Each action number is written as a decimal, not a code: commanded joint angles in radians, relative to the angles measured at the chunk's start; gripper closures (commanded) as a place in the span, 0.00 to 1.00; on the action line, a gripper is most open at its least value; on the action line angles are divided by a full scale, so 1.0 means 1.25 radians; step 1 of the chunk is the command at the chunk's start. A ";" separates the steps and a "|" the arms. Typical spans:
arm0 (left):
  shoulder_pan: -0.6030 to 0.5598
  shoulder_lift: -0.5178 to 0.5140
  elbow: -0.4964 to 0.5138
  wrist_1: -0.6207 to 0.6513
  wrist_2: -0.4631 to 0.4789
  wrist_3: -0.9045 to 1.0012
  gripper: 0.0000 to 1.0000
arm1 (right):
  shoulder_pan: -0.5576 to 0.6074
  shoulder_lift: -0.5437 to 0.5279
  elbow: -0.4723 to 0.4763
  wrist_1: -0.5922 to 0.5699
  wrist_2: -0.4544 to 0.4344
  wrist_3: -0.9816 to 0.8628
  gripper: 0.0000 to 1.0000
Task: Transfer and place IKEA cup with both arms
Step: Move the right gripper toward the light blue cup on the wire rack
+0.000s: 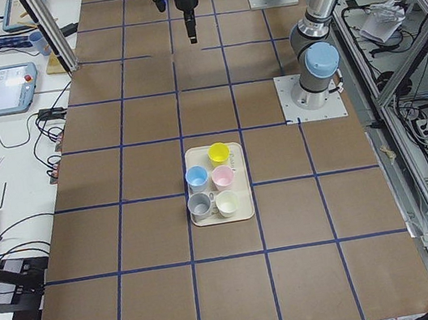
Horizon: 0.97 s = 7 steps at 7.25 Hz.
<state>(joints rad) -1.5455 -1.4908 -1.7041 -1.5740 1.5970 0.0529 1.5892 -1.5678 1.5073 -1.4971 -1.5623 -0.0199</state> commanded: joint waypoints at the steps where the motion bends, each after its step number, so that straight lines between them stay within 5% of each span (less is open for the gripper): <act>1: 0.003 0.000 -0.001 -0.001 0.000 0.010 0.00 | 0.000 0.000 0.001 0.000 0.001 0.000 0.00; 7: 0.041 0.015 -0.006 -0.001 -0.039 0.057 0.00 | -0.054 0.002 -0.007 -0.024 0.004 -0.020 0.00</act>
<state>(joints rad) -1.4933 -1.4733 -1.7119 -1.5754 1.5468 0.1250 1.5579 -1.5662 1.5019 -1.5097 -1.5585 -0.0316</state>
